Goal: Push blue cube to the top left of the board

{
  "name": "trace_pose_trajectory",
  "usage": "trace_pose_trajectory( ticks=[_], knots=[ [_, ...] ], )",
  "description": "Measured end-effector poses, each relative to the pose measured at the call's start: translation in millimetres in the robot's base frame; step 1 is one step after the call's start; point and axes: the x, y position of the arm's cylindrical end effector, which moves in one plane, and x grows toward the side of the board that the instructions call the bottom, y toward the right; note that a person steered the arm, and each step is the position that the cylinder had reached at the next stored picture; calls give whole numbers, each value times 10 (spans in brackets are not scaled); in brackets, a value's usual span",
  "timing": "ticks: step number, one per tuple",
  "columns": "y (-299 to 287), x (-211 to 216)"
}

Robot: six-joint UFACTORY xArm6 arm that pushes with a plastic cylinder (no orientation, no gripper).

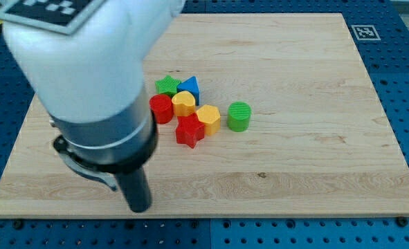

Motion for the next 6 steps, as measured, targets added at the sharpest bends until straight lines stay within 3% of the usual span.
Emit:
trace_pose_trajectory(
  ticks=[1,3,6],
  knots=[
    [-236,-169],
    [-405,-1386],
    [-422,-2625]
  ],
)
